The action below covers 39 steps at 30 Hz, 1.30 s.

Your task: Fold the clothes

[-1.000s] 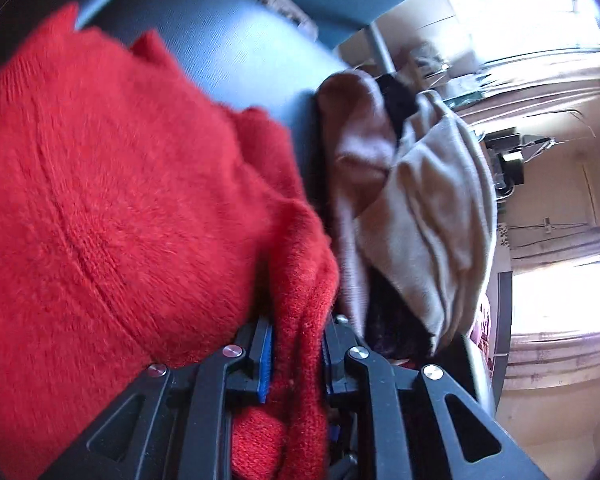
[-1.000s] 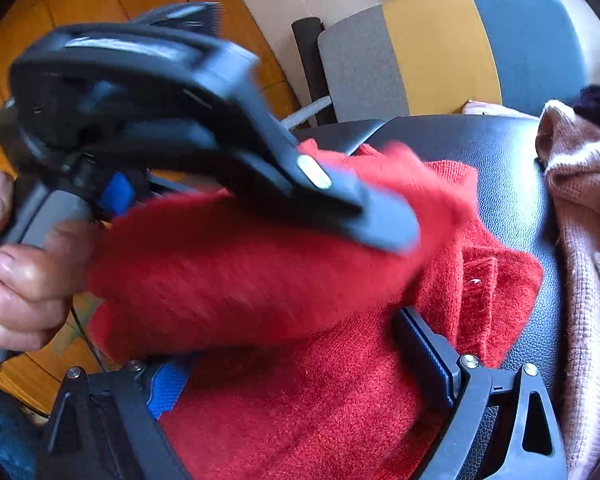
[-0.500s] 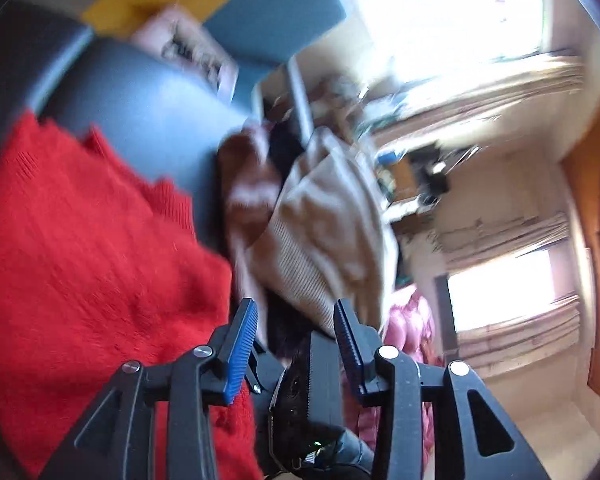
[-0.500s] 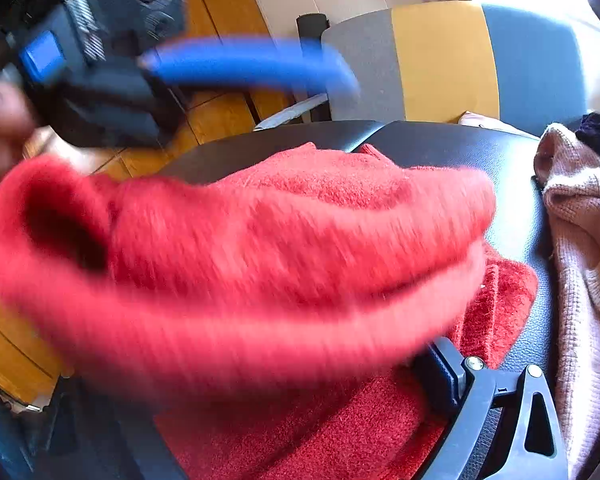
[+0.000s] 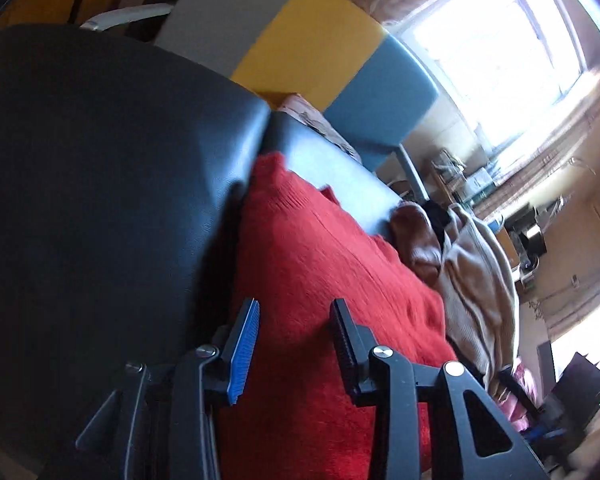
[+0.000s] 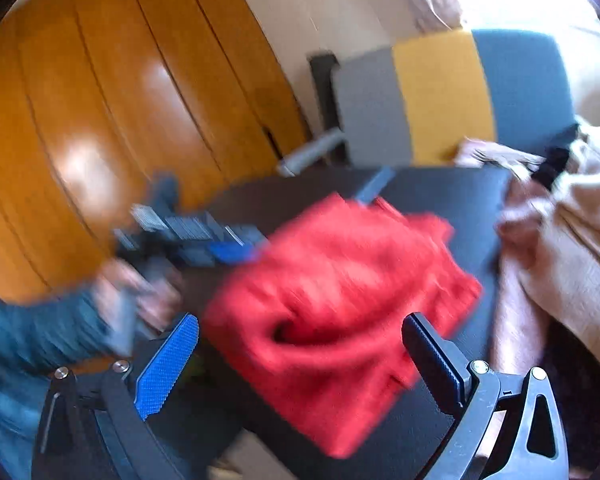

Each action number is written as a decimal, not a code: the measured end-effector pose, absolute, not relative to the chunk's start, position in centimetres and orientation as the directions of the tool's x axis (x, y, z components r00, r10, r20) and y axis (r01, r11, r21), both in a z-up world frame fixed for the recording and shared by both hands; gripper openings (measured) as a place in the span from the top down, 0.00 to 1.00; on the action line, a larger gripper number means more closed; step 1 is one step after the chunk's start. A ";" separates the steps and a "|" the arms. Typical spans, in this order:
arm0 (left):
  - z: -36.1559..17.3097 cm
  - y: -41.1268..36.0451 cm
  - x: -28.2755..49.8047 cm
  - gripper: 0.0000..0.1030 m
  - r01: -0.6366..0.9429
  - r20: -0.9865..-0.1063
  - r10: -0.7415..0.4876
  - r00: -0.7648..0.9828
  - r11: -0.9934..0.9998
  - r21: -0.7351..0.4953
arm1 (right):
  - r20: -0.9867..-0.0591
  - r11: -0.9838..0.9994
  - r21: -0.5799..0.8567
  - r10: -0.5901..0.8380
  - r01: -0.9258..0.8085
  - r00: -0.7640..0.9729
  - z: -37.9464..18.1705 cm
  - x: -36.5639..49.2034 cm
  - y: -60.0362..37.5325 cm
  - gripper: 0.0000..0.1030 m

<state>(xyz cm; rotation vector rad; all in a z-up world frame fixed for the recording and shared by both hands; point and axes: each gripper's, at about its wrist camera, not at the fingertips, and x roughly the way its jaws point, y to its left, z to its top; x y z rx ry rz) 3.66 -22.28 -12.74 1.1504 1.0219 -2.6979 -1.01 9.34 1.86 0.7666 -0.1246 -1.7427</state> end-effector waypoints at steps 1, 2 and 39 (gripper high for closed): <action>-12.6 -21.9 4.2 0.65 0.261 -0.651 0.205 -0.731 -0.797 -0.545 | -0.413 -0.300 0.491 -0.907 0.818 -0.085 2.0 -1.2 9.0 0.00; -12.5 -21.4 4.5 0.65 0.247 -0.647 0.205 -0.735 -0.807 -0.537 | -0.407 -0.283 0.519 -0.912 0.806 -0.058 1.9 -1.4 8.5 0.00; -11.0 -17.7 10.0 0.54 0.040 -0.605 0.234 -0.761 -0.914 -0.403 | -0.444 -0.437 0.750 -0.889 0.497 -0.111 -5.1 -13.7 3.5 0.06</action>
